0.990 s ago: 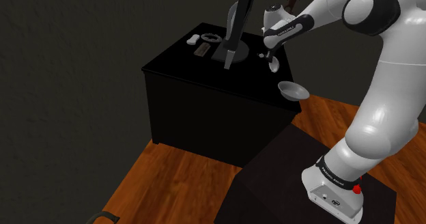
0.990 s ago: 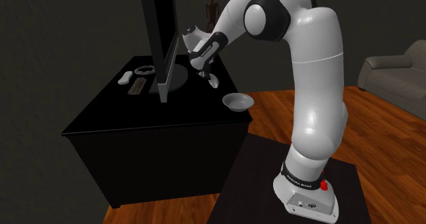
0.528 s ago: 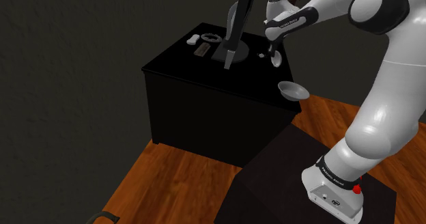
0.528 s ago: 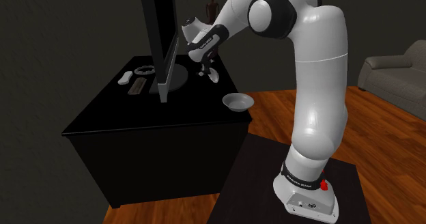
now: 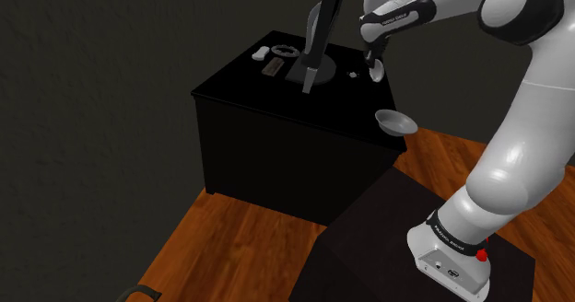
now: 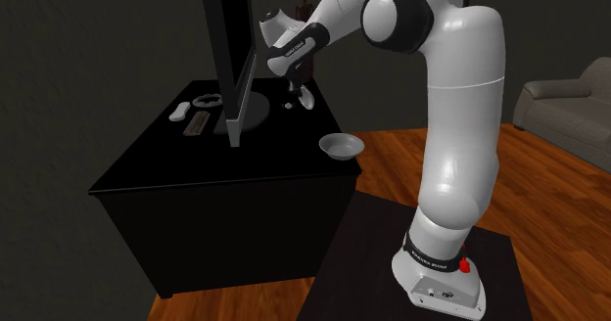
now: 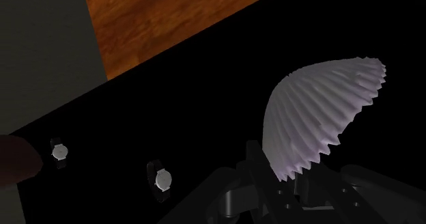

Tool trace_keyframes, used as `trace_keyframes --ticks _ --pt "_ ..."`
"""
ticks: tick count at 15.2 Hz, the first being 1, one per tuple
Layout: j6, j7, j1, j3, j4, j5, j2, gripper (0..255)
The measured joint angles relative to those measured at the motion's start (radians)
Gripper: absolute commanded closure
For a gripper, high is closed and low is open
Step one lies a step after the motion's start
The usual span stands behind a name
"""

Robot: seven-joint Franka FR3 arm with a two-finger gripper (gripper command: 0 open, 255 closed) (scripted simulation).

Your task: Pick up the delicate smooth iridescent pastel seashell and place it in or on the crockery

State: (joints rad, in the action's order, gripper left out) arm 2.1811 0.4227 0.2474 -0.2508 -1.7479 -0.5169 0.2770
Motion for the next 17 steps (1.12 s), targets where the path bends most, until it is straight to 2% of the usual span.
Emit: trace_keyframes --ticks 2,9,17 --pt "0.003 -0.015 -0.009 -0.001 -0.054 -0.017 -0.046 255" --pt "0.015 -0.093 -0.031 -0.001 -0.377 -0.117 -0.332 255" --pt "-0.037 -0.139 -0.022 0.025 -0.678 -0.188 -0.658 255"
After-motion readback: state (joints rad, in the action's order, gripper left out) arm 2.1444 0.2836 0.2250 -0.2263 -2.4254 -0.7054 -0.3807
